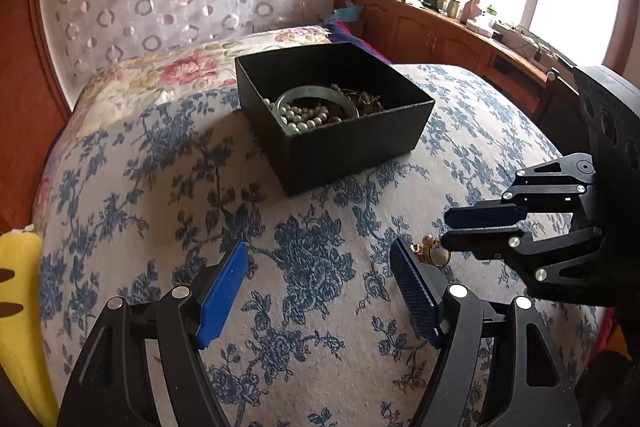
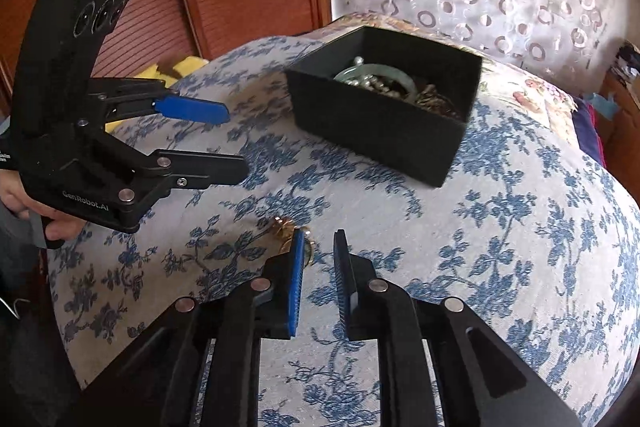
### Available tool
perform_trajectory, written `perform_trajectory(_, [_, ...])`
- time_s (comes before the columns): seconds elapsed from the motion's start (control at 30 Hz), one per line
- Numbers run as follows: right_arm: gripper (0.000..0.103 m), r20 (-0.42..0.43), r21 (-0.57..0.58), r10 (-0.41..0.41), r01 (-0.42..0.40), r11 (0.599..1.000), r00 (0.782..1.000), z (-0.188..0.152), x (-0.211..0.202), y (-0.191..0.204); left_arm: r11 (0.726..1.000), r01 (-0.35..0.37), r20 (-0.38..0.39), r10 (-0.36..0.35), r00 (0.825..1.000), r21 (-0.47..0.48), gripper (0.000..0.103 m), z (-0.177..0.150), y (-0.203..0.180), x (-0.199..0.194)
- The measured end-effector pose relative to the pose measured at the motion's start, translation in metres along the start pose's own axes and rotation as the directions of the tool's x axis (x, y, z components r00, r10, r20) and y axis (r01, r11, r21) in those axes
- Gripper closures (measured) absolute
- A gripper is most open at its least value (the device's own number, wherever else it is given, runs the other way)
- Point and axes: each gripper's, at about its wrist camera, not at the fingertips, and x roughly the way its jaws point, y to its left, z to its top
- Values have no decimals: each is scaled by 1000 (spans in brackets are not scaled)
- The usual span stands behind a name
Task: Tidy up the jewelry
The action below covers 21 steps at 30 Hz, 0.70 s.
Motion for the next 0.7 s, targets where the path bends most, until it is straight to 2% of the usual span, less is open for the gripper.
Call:
perform_trajectory(0.13, [86,-22,-25,-15,14,1000,1000,0,6,7,1000,9,2,-9,1000,3,33,-3,-4,0])
perform_trajectory(0.23, [98,-25,-56,-38,36,998,999,-1,9,12,1000,15,2,-15,1000,5,33,-4,-6,0])
perform_trajectory(0.3, [98,-23,-43,-21,20,999,1000,1,8,8,1000,20,-4,-20,1000,9,33,-4,-9,2])
perform_trajectory(0.63, [98,25,37,-69,68,997,997,-5,-15,-26,996,56,-28,-54,998,64,33,-3,-35,13])
perform_trajectory(0.7, [98,32,50,-77,75,996,997,-8,-20,-32,995,65,-30,-63,998,75,39,-2,-39,14])
